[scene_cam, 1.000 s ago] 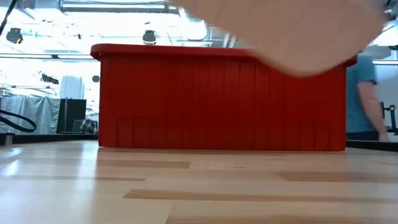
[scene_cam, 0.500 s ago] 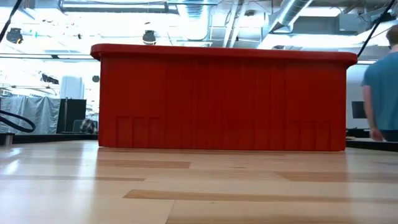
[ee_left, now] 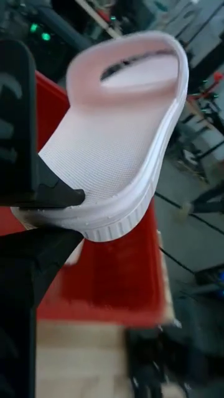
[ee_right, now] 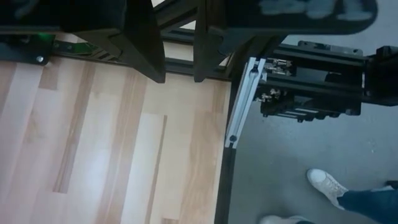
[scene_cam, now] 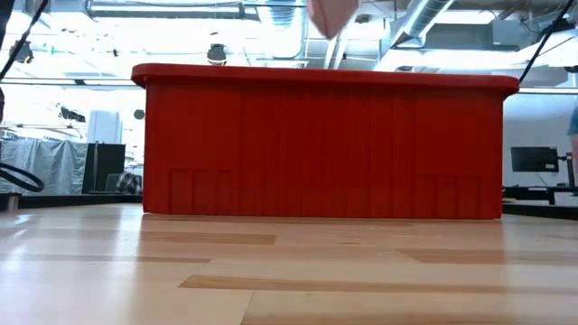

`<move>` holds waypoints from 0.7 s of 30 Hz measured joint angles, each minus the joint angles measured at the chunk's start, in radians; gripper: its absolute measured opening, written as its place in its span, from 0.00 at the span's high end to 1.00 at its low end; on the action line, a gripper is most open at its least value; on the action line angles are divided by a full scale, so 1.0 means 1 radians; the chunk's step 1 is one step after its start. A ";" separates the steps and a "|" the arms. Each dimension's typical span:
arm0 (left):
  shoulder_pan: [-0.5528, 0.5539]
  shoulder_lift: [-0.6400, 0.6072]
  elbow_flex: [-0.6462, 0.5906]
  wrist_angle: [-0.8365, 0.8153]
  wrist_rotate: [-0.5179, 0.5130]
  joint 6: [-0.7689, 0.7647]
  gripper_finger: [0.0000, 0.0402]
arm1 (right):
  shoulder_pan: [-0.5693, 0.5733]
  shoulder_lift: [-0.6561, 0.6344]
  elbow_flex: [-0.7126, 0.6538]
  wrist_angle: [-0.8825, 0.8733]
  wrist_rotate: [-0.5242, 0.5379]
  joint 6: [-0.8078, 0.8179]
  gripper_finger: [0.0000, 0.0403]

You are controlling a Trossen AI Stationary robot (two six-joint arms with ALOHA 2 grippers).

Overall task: Pick and place slides into bin
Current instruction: Put the pink slide into the red container

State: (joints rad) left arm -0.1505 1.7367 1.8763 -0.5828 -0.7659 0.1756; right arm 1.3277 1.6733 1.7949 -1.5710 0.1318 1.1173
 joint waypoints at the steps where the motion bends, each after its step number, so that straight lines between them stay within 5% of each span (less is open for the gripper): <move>1: 0.027 0.000 0.000 -0.013 0.020 0.000 0.95 | 0.000 0.000 0.000 0.000 0.000 0.000 0.81; 14: 0.252 0.145 0.004 -0.045 0.235 -0.013 0.95 | -0.013 0.000 0.000 0.000 -0.001 0.099 0.81; 21: 0.282 0.300 0.251 -0.327 0.297 -0.047 0.95 | -0.034 -0.001 0.000 0.000 -0.003 0.202 0.81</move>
State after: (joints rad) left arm 0.1318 2.0368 2.1277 -0.9093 -0.4691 0.1289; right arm 1.2934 1.6726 1.7950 -1.5711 0.1291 1.3196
